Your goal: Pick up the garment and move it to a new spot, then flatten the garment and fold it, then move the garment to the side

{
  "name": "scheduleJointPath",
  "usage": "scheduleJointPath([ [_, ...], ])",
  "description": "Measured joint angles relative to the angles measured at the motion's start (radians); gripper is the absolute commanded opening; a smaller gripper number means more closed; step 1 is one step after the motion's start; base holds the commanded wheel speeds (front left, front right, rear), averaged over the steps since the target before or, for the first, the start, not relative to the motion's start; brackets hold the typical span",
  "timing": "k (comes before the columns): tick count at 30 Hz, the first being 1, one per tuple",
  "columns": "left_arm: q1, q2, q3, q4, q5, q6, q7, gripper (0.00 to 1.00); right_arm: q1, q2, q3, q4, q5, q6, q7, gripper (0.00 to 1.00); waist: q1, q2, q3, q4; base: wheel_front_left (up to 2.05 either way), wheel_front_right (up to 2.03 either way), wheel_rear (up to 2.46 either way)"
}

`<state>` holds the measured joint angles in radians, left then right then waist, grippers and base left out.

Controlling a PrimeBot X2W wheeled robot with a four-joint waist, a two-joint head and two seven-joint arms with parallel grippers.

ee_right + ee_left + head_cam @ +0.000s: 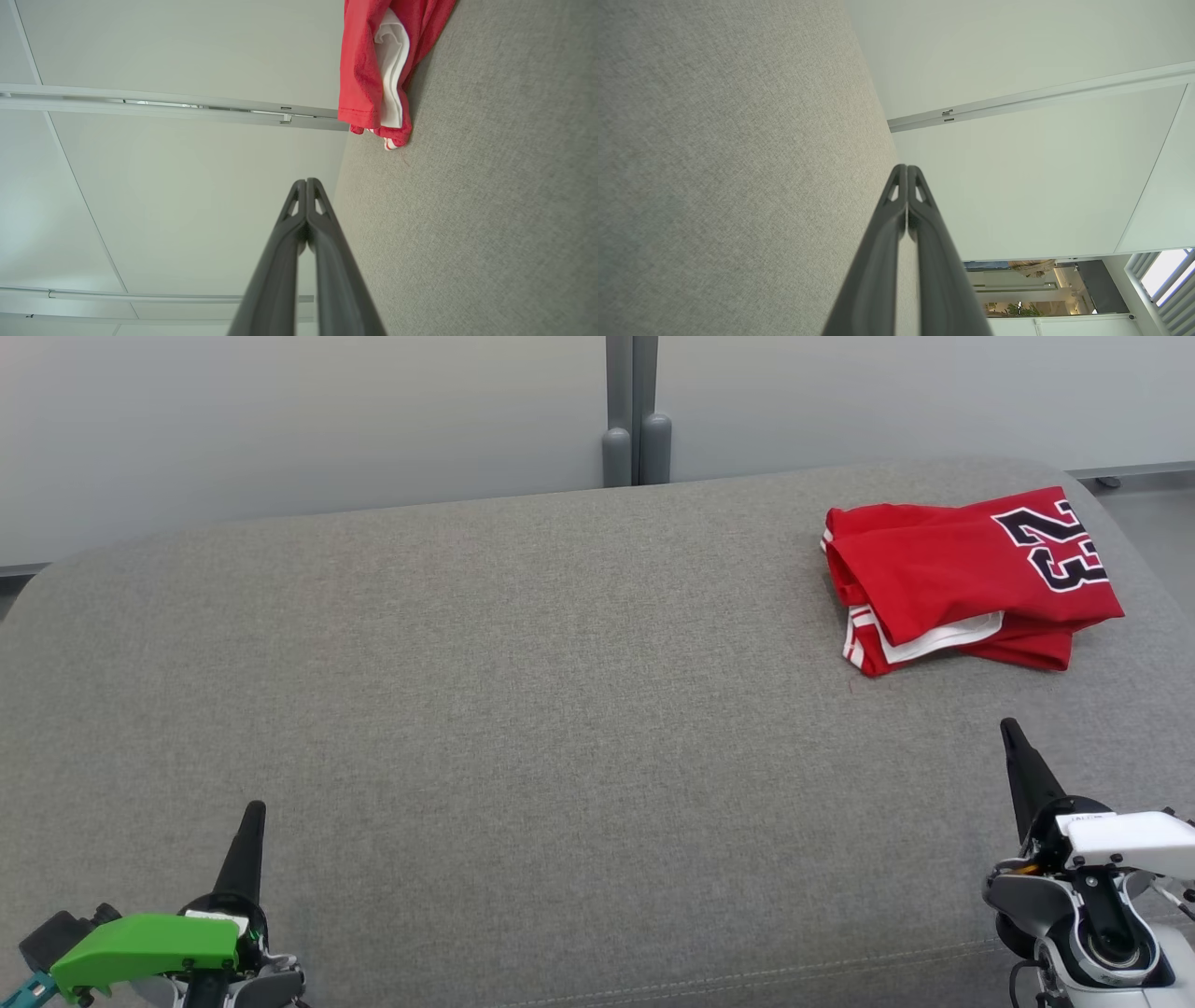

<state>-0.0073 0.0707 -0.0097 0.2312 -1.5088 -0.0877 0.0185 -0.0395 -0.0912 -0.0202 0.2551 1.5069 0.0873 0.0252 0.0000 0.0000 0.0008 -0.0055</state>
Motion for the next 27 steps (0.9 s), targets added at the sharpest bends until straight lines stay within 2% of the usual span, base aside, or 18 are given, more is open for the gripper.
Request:
scheduleJointPath([
  [14,-0.034,0.005,0.017,0.026,-0.152,-0.026,0.034,0.00,-0.013,0.013,-0.055,0.012,0.142,0.027,0.038,0.00,0.0000,0.0000,0.002,0.005,0.00,0.00,0.00],
  [27,-0.035,0.005,0.019,0.034,-0.152,-0.026,0.035,0.00,-0.014,0.014,-0.057,0.016,0.143,0.027,0.039,0.00,0.0000,0.0000,0.002,0.005,0.00,0.00,0.00],
])
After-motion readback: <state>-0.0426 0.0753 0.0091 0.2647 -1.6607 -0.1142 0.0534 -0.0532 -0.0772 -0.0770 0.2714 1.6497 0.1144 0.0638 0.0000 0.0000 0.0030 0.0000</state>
